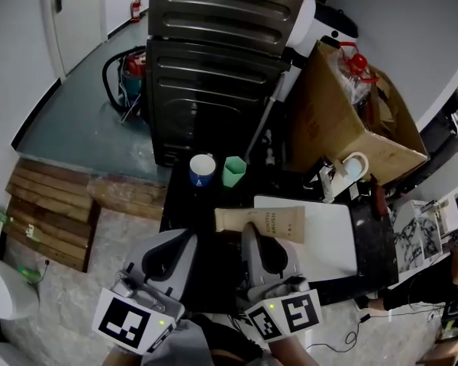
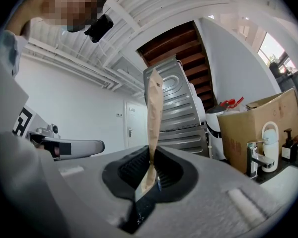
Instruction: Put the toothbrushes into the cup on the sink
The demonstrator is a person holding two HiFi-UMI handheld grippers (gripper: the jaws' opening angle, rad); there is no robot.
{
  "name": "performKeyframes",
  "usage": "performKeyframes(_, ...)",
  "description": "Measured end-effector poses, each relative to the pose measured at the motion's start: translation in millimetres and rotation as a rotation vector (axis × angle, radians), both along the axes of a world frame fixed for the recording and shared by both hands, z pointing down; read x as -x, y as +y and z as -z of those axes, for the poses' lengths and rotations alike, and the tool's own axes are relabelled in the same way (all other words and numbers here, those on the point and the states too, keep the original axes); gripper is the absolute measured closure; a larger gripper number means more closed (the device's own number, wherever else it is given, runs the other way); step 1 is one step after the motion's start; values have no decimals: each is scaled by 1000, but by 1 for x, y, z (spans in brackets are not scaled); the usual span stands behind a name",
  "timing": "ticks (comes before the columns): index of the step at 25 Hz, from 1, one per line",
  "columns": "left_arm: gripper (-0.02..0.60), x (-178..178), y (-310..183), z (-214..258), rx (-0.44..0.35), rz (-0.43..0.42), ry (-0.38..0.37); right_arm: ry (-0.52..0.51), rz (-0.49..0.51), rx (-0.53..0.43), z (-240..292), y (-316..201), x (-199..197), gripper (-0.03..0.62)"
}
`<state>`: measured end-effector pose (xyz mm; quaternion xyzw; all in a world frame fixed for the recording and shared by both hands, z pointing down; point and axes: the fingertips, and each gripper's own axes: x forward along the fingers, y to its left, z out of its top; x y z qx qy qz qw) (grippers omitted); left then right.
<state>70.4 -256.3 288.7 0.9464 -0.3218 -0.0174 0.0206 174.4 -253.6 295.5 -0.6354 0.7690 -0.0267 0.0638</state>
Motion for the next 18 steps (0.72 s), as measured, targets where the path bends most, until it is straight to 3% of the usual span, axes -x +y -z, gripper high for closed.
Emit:
performKeyframes(15, 578, 14, -6, -2, 1, 10, 10, 48, -12, -54, 18, -32, 2, 568)
performKeyframes(18, 578, 13, -4, -4, 75, 16, 29, 64, -17, -65, 20, -45, -2, 568)
